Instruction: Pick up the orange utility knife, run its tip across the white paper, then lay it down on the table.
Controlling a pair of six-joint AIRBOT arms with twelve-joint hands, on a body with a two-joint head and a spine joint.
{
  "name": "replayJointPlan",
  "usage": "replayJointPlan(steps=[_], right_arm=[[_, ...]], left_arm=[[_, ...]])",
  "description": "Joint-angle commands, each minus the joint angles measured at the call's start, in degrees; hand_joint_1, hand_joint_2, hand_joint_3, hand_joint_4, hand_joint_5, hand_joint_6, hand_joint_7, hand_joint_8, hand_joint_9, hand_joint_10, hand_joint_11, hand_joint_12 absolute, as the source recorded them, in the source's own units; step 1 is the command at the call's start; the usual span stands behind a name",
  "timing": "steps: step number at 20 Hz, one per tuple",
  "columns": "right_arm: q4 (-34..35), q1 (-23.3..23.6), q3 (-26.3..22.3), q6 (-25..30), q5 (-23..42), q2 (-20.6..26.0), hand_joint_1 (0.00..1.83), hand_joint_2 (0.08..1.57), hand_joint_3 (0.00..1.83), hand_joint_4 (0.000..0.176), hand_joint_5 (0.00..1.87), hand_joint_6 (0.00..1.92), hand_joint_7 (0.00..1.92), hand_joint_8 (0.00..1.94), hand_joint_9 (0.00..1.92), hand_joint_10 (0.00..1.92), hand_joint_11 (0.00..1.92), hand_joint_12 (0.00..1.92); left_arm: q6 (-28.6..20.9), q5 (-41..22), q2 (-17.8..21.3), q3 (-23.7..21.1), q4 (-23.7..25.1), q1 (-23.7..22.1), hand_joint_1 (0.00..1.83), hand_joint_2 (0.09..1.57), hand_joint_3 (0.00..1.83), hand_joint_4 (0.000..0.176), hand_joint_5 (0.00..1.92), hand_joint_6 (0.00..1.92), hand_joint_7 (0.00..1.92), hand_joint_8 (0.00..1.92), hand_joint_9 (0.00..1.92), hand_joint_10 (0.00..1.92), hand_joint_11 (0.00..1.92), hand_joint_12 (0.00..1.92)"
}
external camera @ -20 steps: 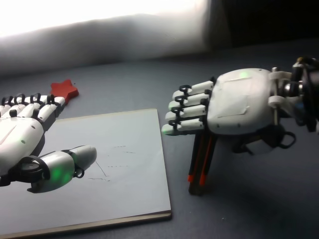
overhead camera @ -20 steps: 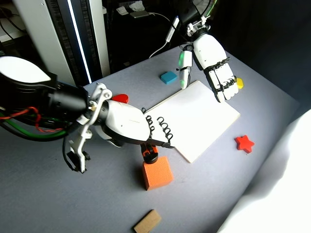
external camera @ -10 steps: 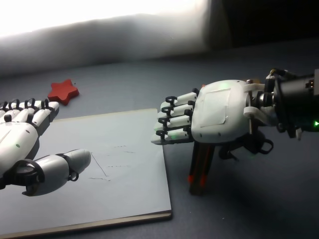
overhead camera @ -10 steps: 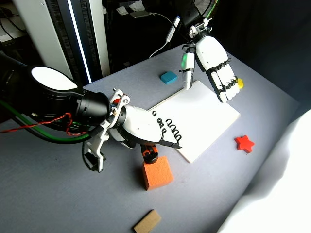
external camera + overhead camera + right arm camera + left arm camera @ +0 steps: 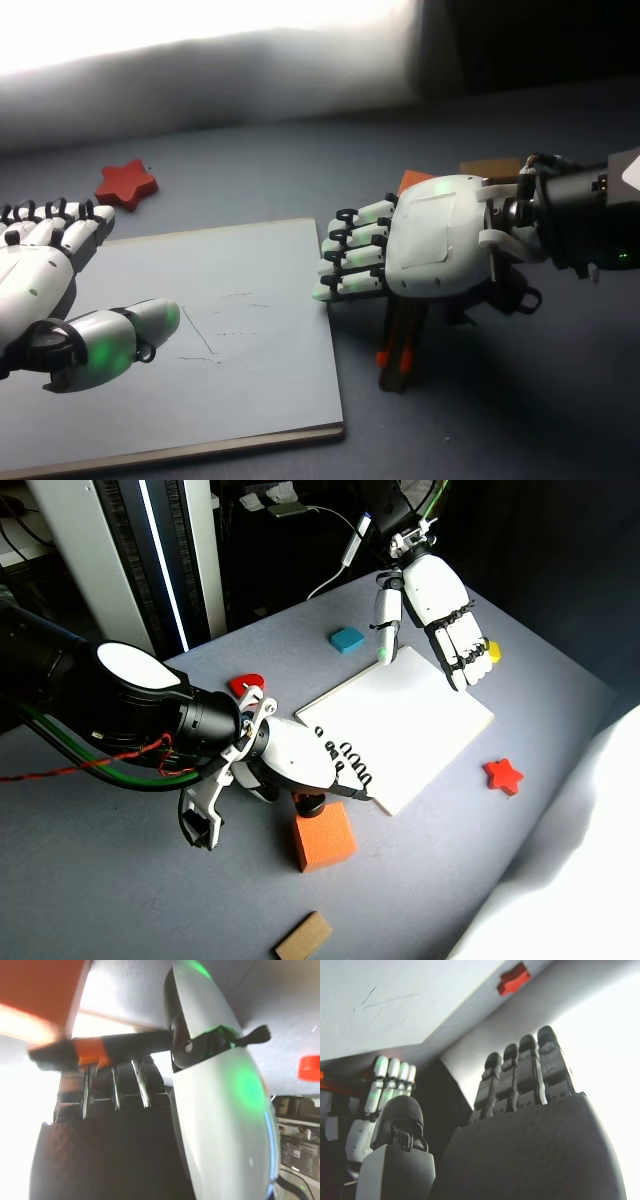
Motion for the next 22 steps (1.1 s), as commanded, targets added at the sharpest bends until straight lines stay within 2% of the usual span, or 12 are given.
replayJointPlan(steps=[1, 10, 11, 12, 13, 14, 15, 16, 17, 20, 21, 22], right_arm=[[0.9, 0.2, 0.2, 0.1, -1.9, 0.1, 1.2, 1.05, 0.12, 0.0, 0.0, 0.0, 0.0, 0.0, 0.0, 0.0, 0.0, 0.0], [0.9, -0.2, 0.4, 0.5, -3.4, -1.1, 1.15, 1.1, 0.27, 0.0, 0.09, 0.11, 0.15, 0.04, 0.08, 0.09, 0.0, 0.02], [0.9, -0.3, 0.4, 0.5, -3.8, -1.2, 1.14, 1.09, 0.33, 0.0, 0.06, 0.39, 0.24, 0.09, 0.06, 0.33, 0.0, 0.22], [0.9, -0.4, 0.4, 0.5, -4.1, -1.3, 1.17, 1.05, 0.36, 0.0, 0.08, 0.79, 0.35, 0.3, 0.05, 0.77, 0.0, 0.78], [0.9, -0.4, 0.4, 0.5, -4.3, -1.3, 1.19, 1.03, 0.39, 0.0, 0.13, 1.17, 0.27, 1.01, 0.08, 1.22, 0.0, 1.36], [0.9, -0.5, 0.4, 0.5, -4.7, -1.3, 1.19, 1.03, 0.39, 0.0, 0.13, 1.17, 0.27, 1.01, 0.08, 1.22, 0.0, 1.36], [0.9, -0.5, 0.4, 0.5, -4.9, -1.3, 1.07, 1.27, 0.22, 0.0, 0.46, 1.54, 0.41, 1.71, 0.15, 1.69, 0.0, 1.81], [0.9, -0.7, 0.3, 0.5, -5.1, -1.3, 1.04, 1.32, 0.18, 0.0, 0.53, 1.62, 0.44, 1.87, 0.24, 1.88, 0.08, 1.9], [0.9, -0.8, 0.3, 0.5, -5.3, -1.2, 1.3, 0.79, 1.15, 0.0, 1.03, 1.86, 0.78, 1.94, 1.07, 1.92, 0.85, 1.92], [0.9, -0.8, 0.0, 0.5, -6.2, -1.1, 1.35, 0.69, 1.33, 0.0, 1.16, 1.91, 0.86, 1.94, 1.23, 1.92, 0.99, 1.92], [0.9, -0.7, -0.2, 0.6, -6.7, -1.1, 1.59, 0.69, 1.38, 0.033, 1.64, 1.92, 1.65, 1.94, 1.78, 1.92, 1.73, 1.92], [0.9, -0.6, -0.3, 0.7, -7.0, -1.0, 1.59, 0.69, 1.38, 0.033, 1.64, 1.92, 1.65, 1.94, 1.78, 1.92, 1.73, 1.92]], left_arm=[[-0.2, -5.1, 0.1, 0.3, 3.1, -0.4, 0.0, 1.24, 0.0, 0.0, 0.0, 0.0, 0.0, 0.0, 0.0, 0.0, 0.0, 0.0], [0.4, -5.5, -0.7, 0.4, 2.2, -0.7, 0.0, 1.24, 0.0, 0.0, 0.0, 0.0, 0.0, 0.0, 0.0, 0.0, 0.0, 0.0], [0.5, -5.6, -0.9, 0.4, 2.2, -0.7, 0.0, 1.24, 0.0, 0.0, 0.0, 0.0, 0.0, 0.0, 0.0, 0.0, 0.01, 0.0], [0.5, -5.8, -1.0, 0.4, 2.2, -0.7, 0.0, 1.24, 0.0, 0.0, 0.0, 0.0, 0.0, 0.0, 0.0, 0.0, 0.01, 0.01], [0.5, -6.0, -1.1, 0.4, 2.2, -0.7, 0.0, 1.24, 0.0, 0.0, 0.0, 0.0, 0.0, 0.0, 0.0, 0.0, 0.02, 0.01], [0.5, -6.0, -1.2, 0.4, 2.2, -0.7, 0.0, 1.24, 0.0, 0.0, 0.0, 0.0, 0.0, 0.0, 0.0, 0.0, 0.02, 0.01], [0.5, -6.1, -1.2, 0.4, 2.2, -0.7, 0.0, 1.24, 0.0, 0.0, 0.0, 0.0, 0.0, 0.0, 0.0, 0.0, 0.03, 0.01], [0.5, -6.2, -1.3, 0.4, 2.2, -0.7, 0.0, 1.24, 0.0, 0.0, 0.0, 0.0, 0.0, 0.0, 0.0, 0.0, 0.03, 0.02], [0.5, -6.4, -1.3, 0.4, 2.2, -0.7, 0.0, 1.24, 0.0, 0.0, 0.0, 0.0, 0.0, 0.0, 0.0, 0.0, 0.03, 0.02], [0.5, -6.6, -1.3, 0.5, 2.2, -0.6, 0.0, 1.24, 0.0, 0.0, 0.0, 0.0, 0.0, 0.0, 0.0, 0.0, 0.03, 0.02], [0.5, -6.6, -1.3, 0.5, 2.2, -0.6, 0.0, 1.23, 0.0, 0.0, 0.0, 0.0, 0.01, 0.0, 0.0, 0.0, 0.03, 0.02], [0.5, -6.6, -1.4, 0.5, 2.2, -0.5, 0.0, 1.23, 0.0, 0.0, 0.0, 0.0, 0.01, 0.0, 0.0, 0.0, 0.03, 0.02]])
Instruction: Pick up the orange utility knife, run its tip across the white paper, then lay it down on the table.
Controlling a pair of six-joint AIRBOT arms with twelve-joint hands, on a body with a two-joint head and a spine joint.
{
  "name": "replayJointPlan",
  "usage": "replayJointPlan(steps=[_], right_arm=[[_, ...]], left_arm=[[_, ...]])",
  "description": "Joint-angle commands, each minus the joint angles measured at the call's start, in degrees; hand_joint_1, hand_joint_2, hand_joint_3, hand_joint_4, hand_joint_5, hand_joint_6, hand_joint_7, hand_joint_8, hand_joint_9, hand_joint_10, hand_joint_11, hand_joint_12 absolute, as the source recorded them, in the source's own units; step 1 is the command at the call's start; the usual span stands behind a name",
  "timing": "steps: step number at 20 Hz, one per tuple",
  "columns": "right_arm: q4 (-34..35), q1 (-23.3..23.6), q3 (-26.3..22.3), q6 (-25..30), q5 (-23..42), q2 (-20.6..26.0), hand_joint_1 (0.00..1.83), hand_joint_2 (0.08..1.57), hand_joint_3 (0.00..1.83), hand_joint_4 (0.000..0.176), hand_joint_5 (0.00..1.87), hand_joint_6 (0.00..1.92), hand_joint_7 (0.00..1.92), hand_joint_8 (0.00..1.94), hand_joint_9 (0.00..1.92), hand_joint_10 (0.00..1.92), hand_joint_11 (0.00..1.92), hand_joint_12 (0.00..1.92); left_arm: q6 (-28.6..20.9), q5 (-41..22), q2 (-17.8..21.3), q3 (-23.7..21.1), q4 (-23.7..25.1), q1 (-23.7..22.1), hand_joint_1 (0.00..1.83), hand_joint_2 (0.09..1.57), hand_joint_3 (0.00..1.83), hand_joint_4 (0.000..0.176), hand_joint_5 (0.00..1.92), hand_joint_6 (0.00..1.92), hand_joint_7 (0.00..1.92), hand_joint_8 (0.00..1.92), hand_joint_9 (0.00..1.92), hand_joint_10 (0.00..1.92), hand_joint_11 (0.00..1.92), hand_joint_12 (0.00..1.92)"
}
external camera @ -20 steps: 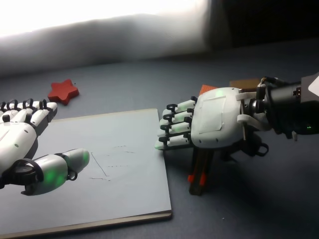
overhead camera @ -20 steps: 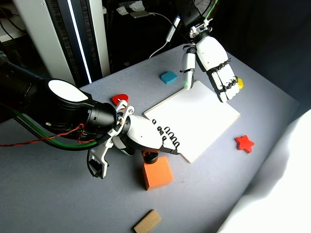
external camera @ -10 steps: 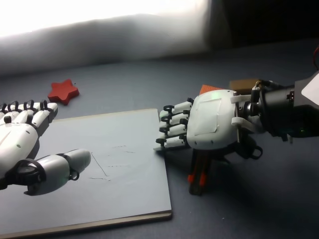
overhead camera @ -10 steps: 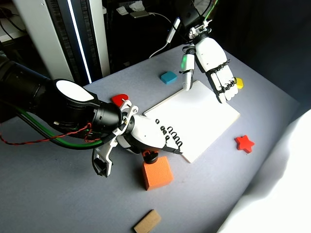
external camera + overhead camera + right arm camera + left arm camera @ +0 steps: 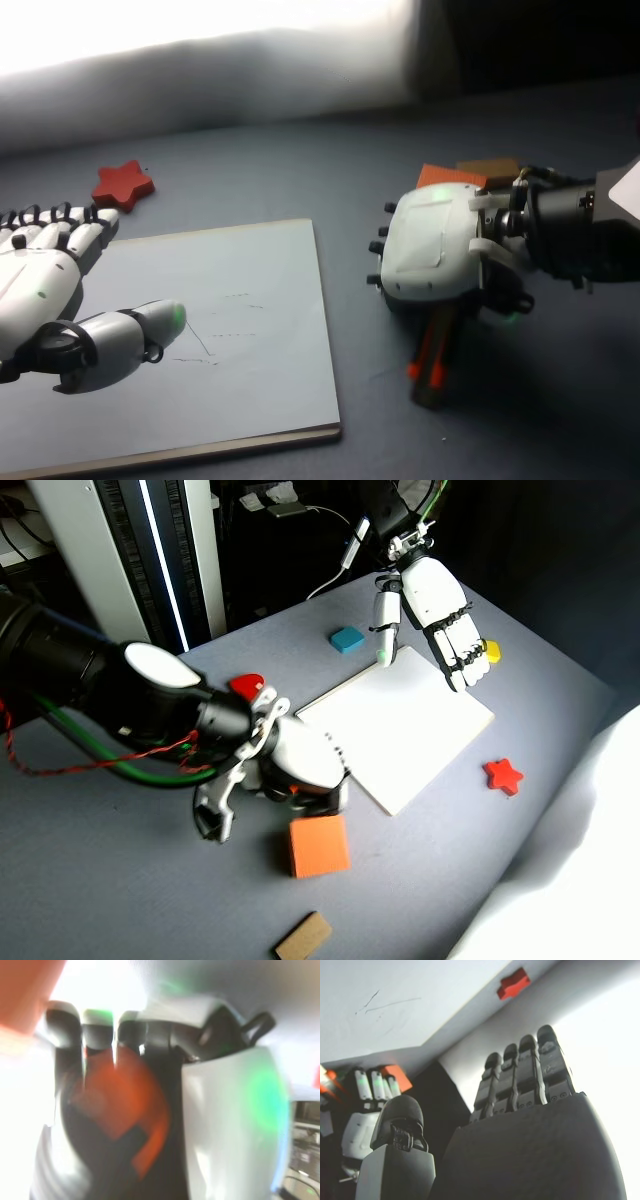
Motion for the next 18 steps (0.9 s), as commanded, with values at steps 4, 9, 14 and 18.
replayJointPlan(steps=[4, 9, 14, 18], right_arm=[[0.5, 1.4, -1.6, 1.8, -3.8, 1.0, 1.5, 0.99, 0.86, 0.176, 1.68, 1.92, 1.87, 1.94, 1.92, 1.92, 1.92, 1.92], [0.6, 3.9, -4.4, 6.1, -5.9, 2.7, 1.52, 0.98, 0.88, 0.176, 1.67, 1.92, 1.86, 1.94, 1.92, 1.92, 1.92, 1.92], [0.7, 8.4, -3.8, 5.5, 0.0, 4.0, 1.54, 0.95, 0.93, 0.176, 1.66, 1.92, 1.86, 1.94, 1.92, 1.92, 1.92, 1.92], [15.3, 9.9, -0.8, -18.0, 9.5, 4.2, 1.5, 0.95, 0.92, 0.176, 1.58, 1.92, 1.82, 1.94, 1.92, 1.92, 1.92, 1.92]], left_arm=[[0.3, -5.2, 0.1, 0.3, 2.8, -0.3, 0.0, 1.24, 0.0, 0.0, 0.0, 0.0, 0.0, 0.0, 0.0, 0.0, 0.01, 0.02], [0.3, -5.2, 0.0, 0.4, 2.8, -0.4, 0.0, 1.24, 0.0, 0.0, 0.0, 0.0, 0.0, 0.0, 0.0, 0.0, 0.01, 0.04], [0.4, -5.2, -0.1, 0.6, 2.8, -0.4, 0.0, 1.24, 0.0, 0.0, 0.0, 0.0, 0.0, 0.0, 0.0, 0.0, 0.01, 0.0], [-0.1, -5.2, -0.1, 1.3, 2.8, -0.6, 0.0, 1.24, 0.0, 0.0, 0.0, 0.0, 0.0, 0.0, 0.0, 0.0, 0.02, 0.01]])
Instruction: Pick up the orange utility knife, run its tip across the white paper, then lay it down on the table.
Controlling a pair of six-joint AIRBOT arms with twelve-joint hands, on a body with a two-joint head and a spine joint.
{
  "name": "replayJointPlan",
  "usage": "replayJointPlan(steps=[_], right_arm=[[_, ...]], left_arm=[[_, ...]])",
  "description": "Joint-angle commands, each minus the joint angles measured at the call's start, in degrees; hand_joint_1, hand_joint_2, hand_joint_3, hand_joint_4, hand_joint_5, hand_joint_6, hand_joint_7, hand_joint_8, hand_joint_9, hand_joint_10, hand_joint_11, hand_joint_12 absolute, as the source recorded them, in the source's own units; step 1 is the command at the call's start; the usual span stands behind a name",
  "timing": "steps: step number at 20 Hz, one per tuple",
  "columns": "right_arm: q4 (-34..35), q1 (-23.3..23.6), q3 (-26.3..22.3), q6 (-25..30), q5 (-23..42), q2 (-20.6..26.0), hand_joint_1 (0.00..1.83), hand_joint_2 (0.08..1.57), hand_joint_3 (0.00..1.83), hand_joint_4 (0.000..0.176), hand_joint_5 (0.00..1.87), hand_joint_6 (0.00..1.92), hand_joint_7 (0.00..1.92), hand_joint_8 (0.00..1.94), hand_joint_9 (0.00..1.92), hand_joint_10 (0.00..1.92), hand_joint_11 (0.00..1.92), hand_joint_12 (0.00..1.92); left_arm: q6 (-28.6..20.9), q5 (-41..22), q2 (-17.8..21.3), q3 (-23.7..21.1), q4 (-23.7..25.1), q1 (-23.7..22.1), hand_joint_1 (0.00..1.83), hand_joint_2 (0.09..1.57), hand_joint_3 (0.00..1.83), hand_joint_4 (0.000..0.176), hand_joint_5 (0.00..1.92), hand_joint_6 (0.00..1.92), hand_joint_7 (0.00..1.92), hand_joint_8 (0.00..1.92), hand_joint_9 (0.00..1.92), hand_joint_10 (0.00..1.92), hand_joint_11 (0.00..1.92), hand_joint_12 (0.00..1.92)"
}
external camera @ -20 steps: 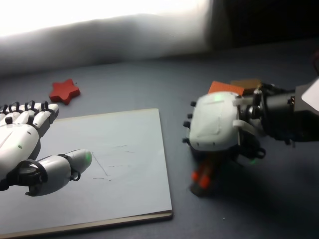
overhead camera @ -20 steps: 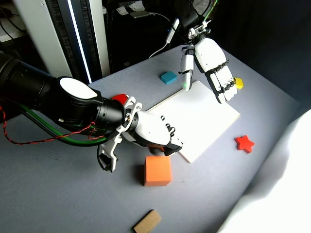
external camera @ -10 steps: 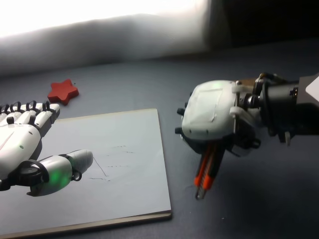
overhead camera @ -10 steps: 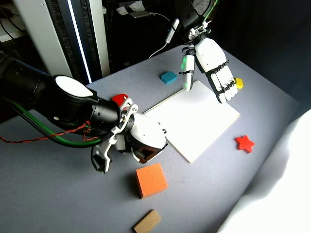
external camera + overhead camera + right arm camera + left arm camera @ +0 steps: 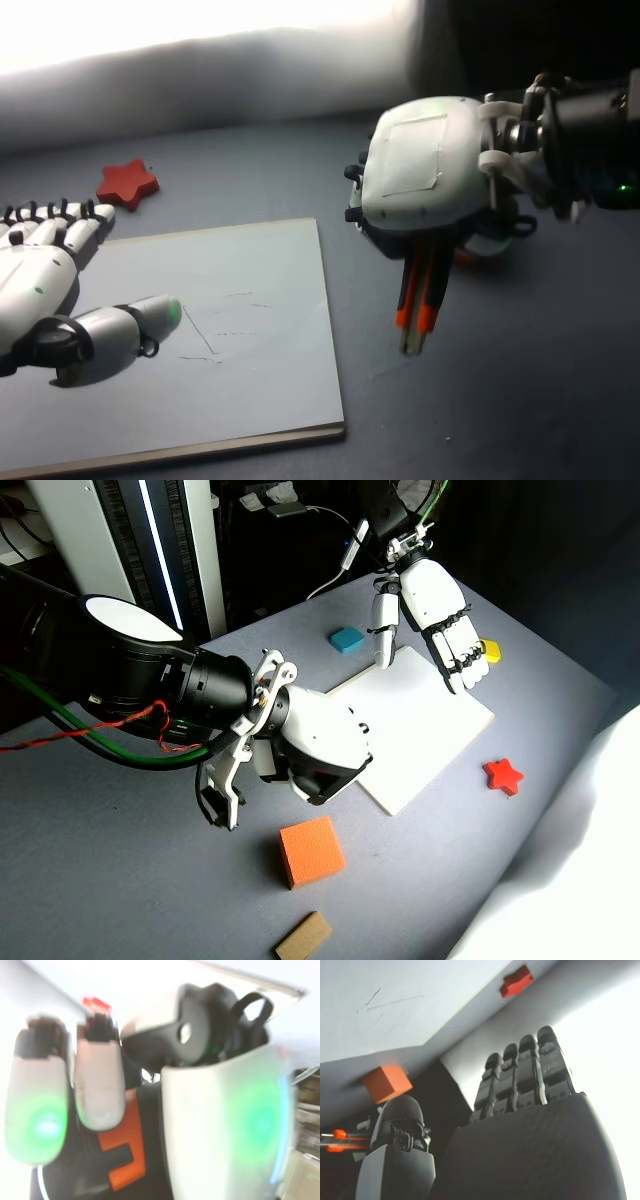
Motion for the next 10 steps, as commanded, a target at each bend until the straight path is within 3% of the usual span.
replayJointPlan(steps=[1, 3, 4, 5, 10], right_arm=[[8.5, 0.3, 0.8, -10.1, 1.5, 0.2, 1.5, 0.95, 0.92, 0.176, 1.57, 1.92, 1.81, 1.94, 1.92, 1.92, 1.92, 1.92], [26.0, -1.5, 1.1, -32.4, 0.5, -0.3, 1.5, 0.96, 0.9, 0.176, 1.59, 1.92, 1.82, 1.94, 1.92, 1.92, 1.92, 1.92], [38.7, -3.2, 1.2, -49.6, 2.1, -0.7, 1.5, 0.97, 0.89, 0.176, 1.59, 1.92, 1.82, 1.94, 1.92, 1.92, 1.92, 1.92], [47.1, -5.2, 1.5, -60.2, 6.2, -1.4, 1.5, 0.97, 0.89, 0.176, 1.59, 1.92, 1.82, 1.94, 1.92, 1.92, 1.92, 1.92], [72.2, -11.7, 7.6, -96.3, 27.4, -9.1, 1.51, 0.96, 0.88, 0.176, 1.57, 1.92, 1.8, 1.94, 1.92, 1.92, 1.92, 1.92]], left_arm=[[-0.3, -5.1, 0.1, 0.4, 3.1, -0.6, 0.0, 1.24, 0.0, 0.0, 0.0, 0.0, 0.0, 0.0, 0.0, 0.0, 0.03, 0.02], [-0.5, -5.1, 0.1, 0.8, 3.1, -0.6, 0.0, 1.24, 0.0, 0.0, 0.0, 0.0, 0.0, 0.0, 0.0, 0.0, 0.02, 0.02], [-0.7, -5.1, 0.1, 1.3, 3.0, -0.6, 0.0, 1.24, 0.0, 0.0, 0.0, 0.0, 0.0, 0.0, 0.0, 0.0, 0.02, 0.02], [-0.8, -5.1, 0.1, 1.7, 3.0, -0.5, 0.0, 1.24, 0.0, 0.0, 0.0, 0.0, 0.0, 0.0, 0.0, 0.0, 0.02, 0.02], [-0.9, -4.9, 0.2, 3.6, 1.9, -0.1, 0.0, 1.24, 0.0, 0.0, 0.0, 0.0, 0.0, 0.0, 0.0, 0.0, 0.02, 0.02]])
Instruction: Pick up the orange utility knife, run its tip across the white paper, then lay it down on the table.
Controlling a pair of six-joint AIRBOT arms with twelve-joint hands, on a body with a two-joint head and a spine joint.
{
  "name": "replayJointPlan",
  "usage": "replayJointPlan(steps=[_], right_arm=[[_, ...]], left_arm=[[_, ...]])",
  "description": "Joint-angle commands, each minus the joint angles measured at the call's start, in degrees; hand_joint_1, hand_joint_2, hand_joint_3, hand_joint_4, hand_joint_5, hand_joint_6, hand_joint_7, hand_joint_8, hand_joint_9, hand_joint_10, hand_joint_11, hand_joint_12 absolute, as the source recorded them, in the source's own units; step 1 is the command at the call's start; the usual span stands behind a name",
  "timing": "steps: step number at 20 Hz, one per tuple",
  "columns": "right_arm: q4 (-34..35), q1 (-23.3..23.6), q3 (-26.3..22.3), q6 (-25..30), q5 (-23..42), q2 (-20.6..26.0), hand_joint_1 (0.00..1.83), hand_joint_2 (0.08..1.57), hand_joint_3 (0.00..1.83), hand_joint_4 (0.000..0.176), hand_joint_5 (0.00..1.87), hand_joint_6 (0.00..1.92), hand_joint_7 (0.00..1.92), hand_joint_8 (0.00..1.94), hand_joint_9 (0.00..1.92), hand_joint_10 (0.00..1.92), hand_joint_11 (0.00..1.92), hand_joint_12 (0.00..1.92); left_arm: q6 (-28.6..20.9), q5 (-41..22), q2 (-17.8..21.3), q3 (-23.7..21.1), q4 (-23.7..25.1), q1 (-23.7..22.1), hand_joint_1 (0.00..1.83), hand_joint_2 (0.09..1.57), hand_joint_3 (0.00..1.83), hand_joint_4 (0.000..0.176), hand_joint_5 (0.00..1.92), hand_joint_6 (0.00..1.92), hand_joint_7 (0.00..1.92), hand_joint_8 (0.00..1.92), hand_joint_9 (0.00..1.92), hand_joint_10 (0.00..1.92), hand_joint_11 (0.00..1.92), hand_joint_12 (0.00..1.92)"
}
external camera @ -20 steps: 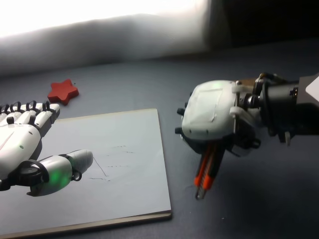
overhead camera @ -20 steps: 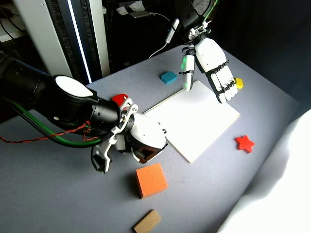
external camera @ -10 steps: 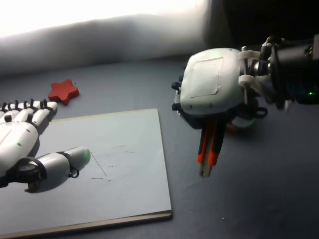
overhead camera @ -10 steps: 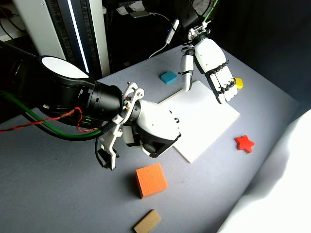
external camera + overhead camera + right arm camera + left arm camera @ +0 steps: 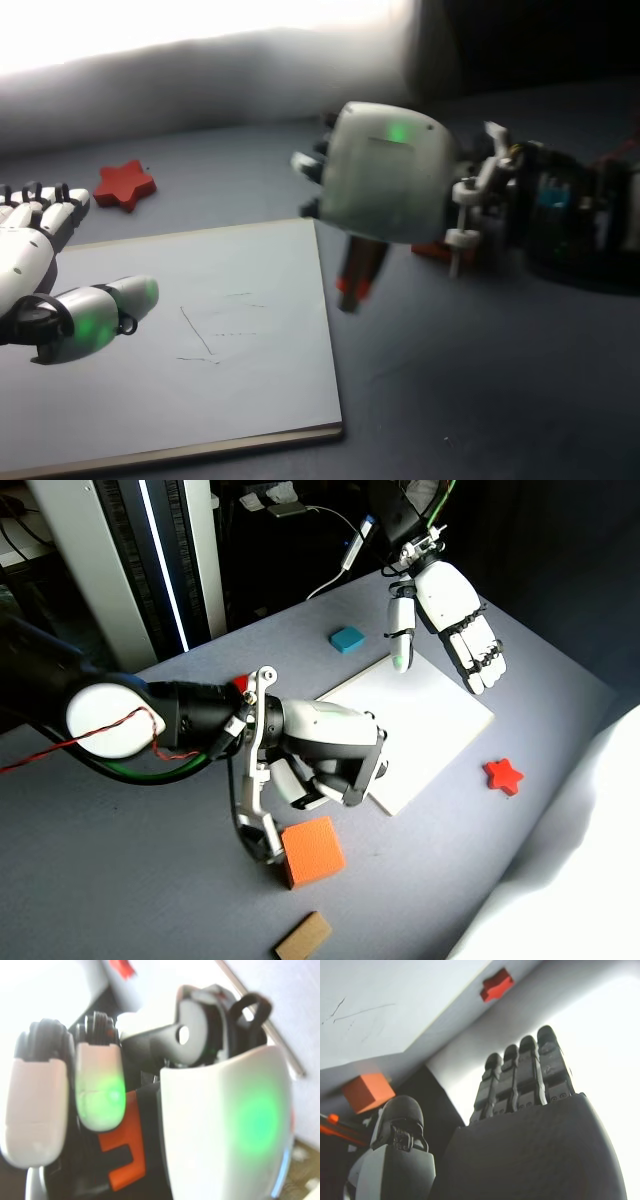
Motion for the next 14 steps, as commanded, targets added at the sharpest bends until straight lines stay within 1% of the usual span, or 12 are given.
replayJointPlan(steps=[1, 4, 5, 7, 8, 9, 10, 11, 14], right_arm=[[2.5, -0.1, 1.6, -4.4, 14.0, -1.1, 1.49, 0.96, 0.89, 0.176, 1.55, 1.92, 1.78, 1.94, 1.92, 1.92, 1.92, 1.92], [5.3, -2.1, 5.9, -10.4, 20.6, -5.7, 1.49, 0.97, 0.89, 0.176, 1.61, 1.92, 1.83, 1.94, 1.92, 1.92, 1.92, 1.92], [5.3, -2.7, 7.7, -12.8, 22.3, -7.4, 1.49, 0.97, 0.89, 0.176, 1.6, 1.92, 1.83, 1.94, 1.92, 1.92, 1.92, 1.92], [4.9, -3.2, 10.6, -15.5, 24.3, -10.0, 1.51, 0.97, 0.88, 0.176, 1.64, 1.92, 1.85, 1.94, 1.92, 1.92, 1.92, 1.92], [4.1, -3.2, 12.2, -16.1, 25.3, -11.2, 1.5, 0.96, 0.87, 0.176, 1.65, 1.92, 1.87, 1.94, 1.92, 1.92, 1.92, 1.92], [3.7, -3.2, 13.5, -16.4, 26.6, -12.3, 1.48, 0.98, 0.89, 0.176, 1.62, 1.92, 1.82, 1.94, 1.92, 1.92, 1.92, 1.92], [3.7, -3.2, 15.5, -17.3, 29.0, -13.9, 1.45, 0.99, 0.9, 0.176, 1.55, 1.92, 1.79, 1.94, 1.92, 1.92, 1.92, 1.92], [3.8, -3.1, 17.2, -18.9, 30.3, -15.6, 1.47, 0.99, 0.91, 0.176, 1.56, 1.92, 1.79, 1.94, 1.92, 1.92, 1.92, 1.92], [5.2, -3.7, 19.3, -20.0, 30.5, -18.5, 1.48, 0.97, 0.93, 0.176, 1.59, 1.92, 1.79, 1.94, 1.91, 1.92, 1.92, 1.92]], left_arm=[[-0.3, -5.2, 0.2, 0.9, 2.5, -0.2, 0.0, 1.23, 0.0, 0.0, 0.0, 0.0, 0.01, 0.0, 0.0, 0.0, 0.01, 0.02], [-0.3, -4.5, 0.2, 2.3, 2.5, -0.1, 0.0, 1.23, 0.0, 0.0, 0.0, 0.0, 0.0, 0.0, 0.0, 0.0, 0.03, 0.04], [-0.4, -4.5, 0.2, 2.8, 2.5, 0.0, 0.0, 1.24, 0.0, 0.0, 0.0, 0.0, 0.0, 0.0, 0.0, 0.0, 0.0, 0.1], [-1.0, -4.1, 0.3, 3.7, 2.5, 0.6, 0.0, 1.25, 0.0, 0.0, 0.0, 0.0, 0.0, 0.0, 0.0, 0.0, 0.0, 0.02], [-1.2, -4.0, 0.3, 4.3, 2.5, 0.8, 0.0, 1.25, 0.0, 0.0, 0.0, 0.0, 0.0, 0.0, 0.0, 0.0, 0.0, 0.0], [-1.3, -3.8, 0.3, 4.7, 2.4, 0.9, 0.0, 1.25, 0.0, 0.0, 0.0, 0.0, 0.0, 0.0, 0.0, 0.0, 0.0, 0.0], [-1.4, -3.4, 0.3, 5.3, 2.2, 1.1, 0.0, 1.25, 0.0, 0.0, 0.0, 0.0, 0.0, 0.0, 0.0, 0.0, 0.0, 0.0], [-1.5, -3.2, 0.3, 6.1, 2.0, 1.3, 0.0, 1.25, 0.0, 0.0, 0.0, 0.0, 0.0, 0.0, 0.0, 0.0, 0.0, 0.0], [-1.6, -2.3, 0.3, 7.9, 1.8, 1.7, 0.0, 1.25, 0.0, 0.0, 0.0, 0.0, 0.0, 0.0, 0.0, 0.0, 0.01, 0.0]])
